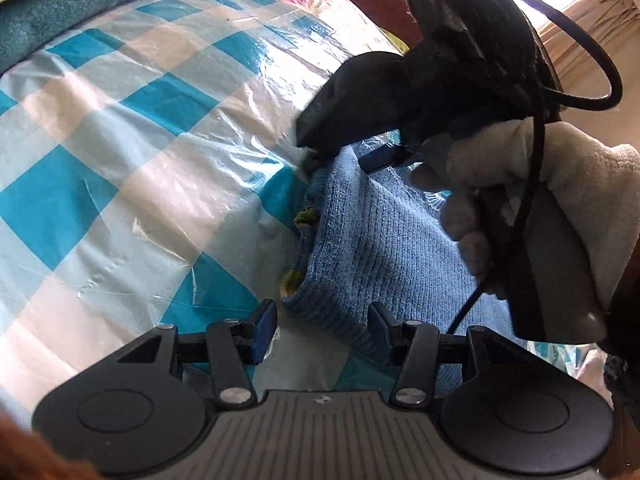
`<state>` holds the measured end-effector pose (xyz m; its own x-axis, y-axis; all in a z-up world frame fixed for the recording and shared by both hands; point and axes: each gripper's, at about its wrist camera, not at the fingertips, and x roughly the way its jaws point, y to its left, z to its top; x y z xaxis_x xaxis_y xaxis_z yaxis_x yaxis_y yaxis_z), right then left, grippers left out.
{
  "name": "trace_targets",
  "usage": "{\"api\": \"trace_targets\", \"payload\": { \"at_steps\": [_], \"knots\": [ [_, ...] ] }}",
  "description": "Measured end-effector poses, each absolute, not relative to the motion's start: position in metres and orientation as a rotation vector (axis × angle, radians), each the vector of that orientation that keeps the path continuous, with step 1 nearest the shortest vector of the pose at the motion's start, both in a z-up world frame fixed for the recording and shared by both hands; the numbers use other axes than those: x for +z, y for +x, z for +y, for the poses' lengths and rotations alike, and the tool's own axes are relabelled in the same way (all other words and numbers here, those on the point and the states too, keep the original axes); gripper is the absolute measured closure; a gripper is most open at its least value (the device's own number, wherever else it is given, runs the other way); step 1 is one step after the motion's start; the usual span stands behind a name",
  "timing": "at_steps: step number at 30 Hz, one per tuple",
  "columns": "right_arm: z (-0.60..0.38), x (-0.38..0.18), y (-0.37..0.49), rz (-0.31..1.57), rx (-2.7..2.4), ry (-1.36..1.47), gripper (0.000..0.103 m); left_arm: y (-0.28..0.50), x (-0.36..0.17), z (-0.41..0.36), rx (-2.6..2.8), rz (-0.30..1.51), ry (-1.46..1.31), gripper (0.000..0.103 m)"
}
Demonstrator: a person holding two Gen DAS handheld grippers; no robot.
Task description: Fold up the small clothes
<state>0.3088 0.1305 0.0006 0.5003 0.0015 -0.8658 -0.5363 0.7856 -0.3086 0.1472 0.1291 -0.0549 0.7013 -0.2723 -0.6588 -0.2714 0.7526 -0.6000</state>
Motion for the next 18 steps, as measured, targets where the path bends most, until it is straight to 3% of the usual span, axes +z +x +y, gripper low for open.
{"api": "trace_targets", "payload": {
  "at_steps": [2,4,18],
  "knots": [
    [0.124,0.005,0.308,1.005,0.355,-0.594,0.08,0.146,-0.052,0.127,0.004,0.802,-0.727,0.05],
    [0.114,0.014,0.306,1.004,0.369,-0.557,0.086,0.143,-0.049,0.124,0.013,0.781,-0.707,0.049],
    [0.015,0.087,0.295,0.925,0.45,-0.203,0.088,0.135,-0.035,0.097,0.045,0.659,-0.549,0.021]
  ]
}}
